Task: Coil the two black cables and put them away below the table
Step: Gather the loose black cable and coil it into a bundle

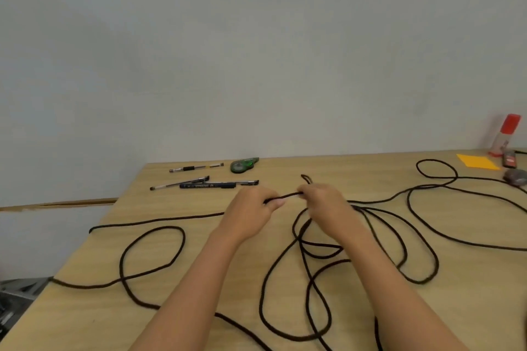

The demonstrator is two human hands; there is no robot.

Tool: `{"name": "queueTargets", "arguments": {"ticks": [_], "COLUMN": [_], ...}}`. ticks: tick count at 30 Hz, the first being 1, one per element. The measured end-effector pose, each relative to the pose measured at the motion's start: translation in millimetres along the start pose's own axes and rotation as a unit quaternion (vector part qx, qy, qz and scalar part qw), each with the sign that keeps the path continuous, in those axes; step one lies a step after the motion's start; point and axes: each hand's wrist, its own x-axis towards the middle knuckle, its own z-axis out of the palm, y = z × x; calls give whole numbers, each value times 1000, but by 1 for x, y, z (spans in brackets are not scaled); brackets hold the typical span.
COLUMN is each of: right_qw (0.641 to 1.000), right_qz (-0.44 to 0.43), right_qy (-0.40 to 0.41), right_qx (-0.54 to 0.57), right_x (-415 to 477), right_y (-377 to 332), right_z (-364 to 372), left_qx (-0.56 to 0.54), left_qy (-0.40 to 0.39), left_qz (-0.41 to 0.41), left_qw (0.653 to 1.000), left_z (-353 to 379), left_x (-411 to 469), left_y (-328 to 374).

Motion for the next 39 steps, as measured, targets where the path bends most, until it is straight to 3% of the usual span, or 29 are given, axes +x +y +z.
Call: {"name": "queueTargets", "arguments": {"ticks": [3, 6, 8, 10, 12, 13, 15, 17, 18, 22, 25, 28, 31, 32, 33, 35, 36, 37, 39], "right_qw": [973, 887, 829, 804, 841, 882, 969, 988, 982, 922, 898, 871, 844, 823, 777, 638, 585, 562, 590], "right_qz": [170, 392, 519, 582, 521, 439, 210, 16, -26, 19, -2, -16, 35, 73, 127, 227, 259, 274, 291], "right_qy": [125, 220, 194, 125, 96, 112, 133, 59, 16, 6, 20, 40, 87, 124, 166, 278, 322, 343, 304], "right_qx": [87, 106, 78, -2, -110, -128, -15, 140, 189, 386, 440, 490, 527, 550, 594, 681, 698, 701, 689], "right_x": [-7, -30, -44, -41, -27, -19, -9, -11, -12, -9, -7, -8, -3, -1, 2, 2, -2, -6, -10], "right_y": [55, 126, 157, 158, 130, 106, 47, -15, -35, -49, -41, -33, -15, -6, 8, 44, 66, 84, 109], "right_z": [-33, -71, -86, -88, -85, -81, -59, -42, -37, -29, -21, -16, -19, -22, -26, -39, -45, -52, -57], "left_qx": [67, 138, 144, 115, 85, 80, 79, 64, 53, 56, 13, -11, -18, 13, 49, 116, 143, 158, 159], "left_qy": [35, 29, 38, 73, 109, 114, 111, 124, 140, 167, 162, 91, 40, 34, 30, 31, 37, 48, 84], "left_qz": [-27, -76, -112, -132, -121, -107, -72, -47, -44, -62, -62, -49, -56, -56, -57, -77, -95, -116, -151], "left_qw": [997, 987, 983, 982, 983, 984, 988, 989, 988, 982, 985, 995, 997, 998, 997, 990, 984, 979, 972], "left_z": [-16, -39, -49, -52, -43, -36, -17, 0, 4, 6, 4, 4, 3, 0, -5, -23, -33, -43, -58], "left_x": [-12, -27, -36, -36, -27, -19, -4, 8, 11, 12, 11, 9, -2, -7, -13, -28, -35, -42, -49], "left_y": [-27, -60, -74, -73, -57, -43, -10, 19, 28, 36, 32, 26, 17, 10, 1, -23, -36, -47, -64]}}
